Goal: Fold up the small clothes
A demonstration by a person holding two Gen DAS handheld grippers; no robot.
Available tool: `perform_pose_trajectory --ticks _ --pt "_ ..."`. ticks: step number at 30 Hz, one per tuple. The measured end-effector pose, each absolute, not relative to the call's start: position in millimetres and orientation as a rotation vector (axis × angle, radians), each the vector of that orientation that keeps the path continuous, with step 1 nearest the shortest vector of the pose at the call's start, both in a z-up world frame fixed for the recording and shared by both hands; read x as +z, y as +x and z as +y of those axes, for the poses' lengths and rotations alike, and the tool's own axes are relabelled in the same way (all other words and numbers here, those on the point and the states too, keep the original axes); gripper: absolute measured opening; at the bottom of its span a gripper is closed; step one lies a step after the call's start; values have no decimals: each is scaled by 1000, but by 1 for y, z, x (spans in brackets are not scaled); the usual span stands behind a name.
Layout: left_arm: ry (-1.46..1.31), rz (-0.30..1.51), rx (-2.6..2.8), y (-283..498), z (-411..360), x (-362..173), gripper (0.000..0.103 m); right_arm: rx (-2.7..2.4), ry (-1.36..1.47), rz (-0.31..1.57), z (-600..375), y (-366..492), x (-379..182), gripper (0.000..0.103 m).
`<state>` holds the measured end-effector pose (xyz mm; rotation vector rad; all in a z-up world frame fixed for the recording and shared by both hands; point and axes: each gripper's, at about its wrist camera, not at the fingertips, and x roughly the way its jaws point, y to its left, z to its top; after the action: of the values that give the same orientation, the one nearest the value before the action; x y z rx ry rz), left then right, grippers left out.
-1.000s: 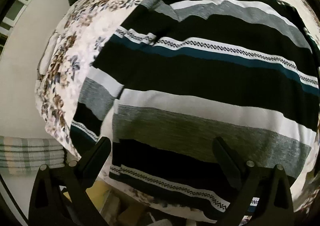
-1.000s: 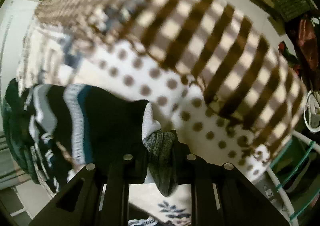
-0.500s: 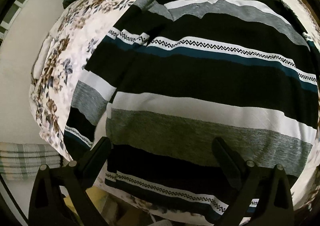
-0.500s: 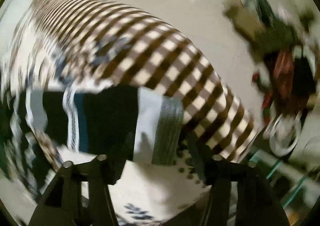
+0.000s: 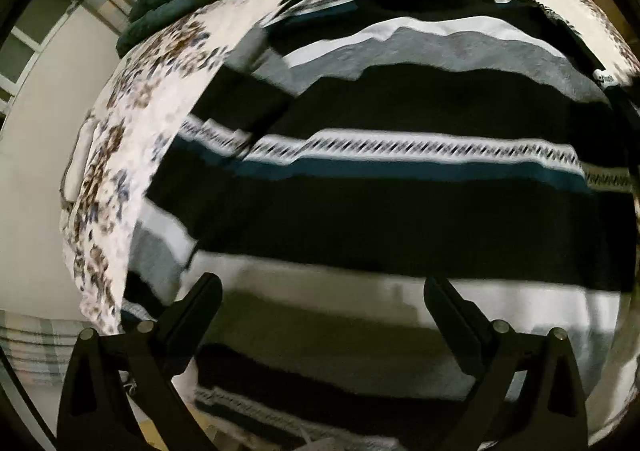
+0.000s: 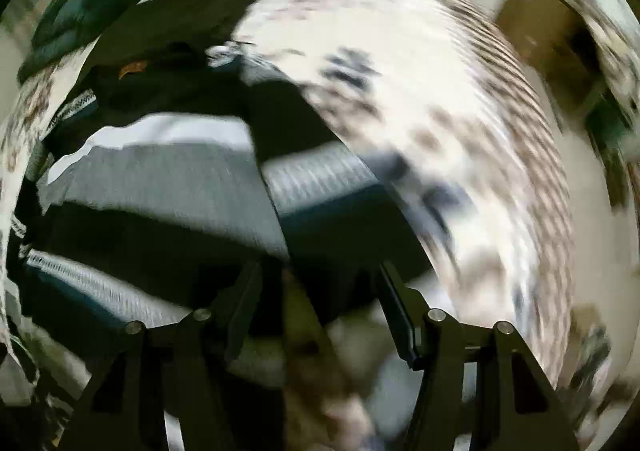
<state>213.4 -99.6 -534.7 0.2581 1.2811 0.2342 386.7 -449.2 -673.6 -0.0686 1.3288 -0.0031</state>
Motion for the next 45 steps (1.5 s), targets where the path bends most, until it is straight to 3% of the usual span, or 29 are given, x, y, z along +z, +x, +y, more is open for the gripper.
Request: perform_pose_trajectory --ticks 6,14,20,27,28,29,34,37,40,42,44,45 --pt "239 1214 179 261 -138 -541 103 -170 -169 1331 -499 466 -685 61" --pt "207 1212 153 292 -153 -544 103 -517 -14 1369 -631 513 -682 61" --pt "256 1245 137 283 -155 -547 103 -288 234 1448 -615 399 -651 67" --pt "296 1293 111 265 -168 -557 103 -113 161 1650 -533 275 -705 67" --pt "305 1294 105 262 -171 -558 103 -129 174 1654 -533 267 -714 43" --pt "318 1292 95 260 -176 -559 103 -162 197 1651 -538 263 -718 8" --pt "346 1272 53 255 -188 -556 103 -384 452 1504 -623 265 -694 3" --pt "342 1267 43 254 -192 -553 103 -525 426 1409 -671 273 -670 7" --pt "329 1267 33 252 -196 -549 103 -570 423 1410 -701 275 -655 37" --pt "321 1265 22 250 -199 -545 103 -608 390 1400 -719 269 -641 43" --pt "320 1267 11 248 -201 -544 103 -624 433 1400 -735 252 -632 61" --pt "320 1269 7 246 -202 -543 103 -631 474 1404 -736 239 -630 64"
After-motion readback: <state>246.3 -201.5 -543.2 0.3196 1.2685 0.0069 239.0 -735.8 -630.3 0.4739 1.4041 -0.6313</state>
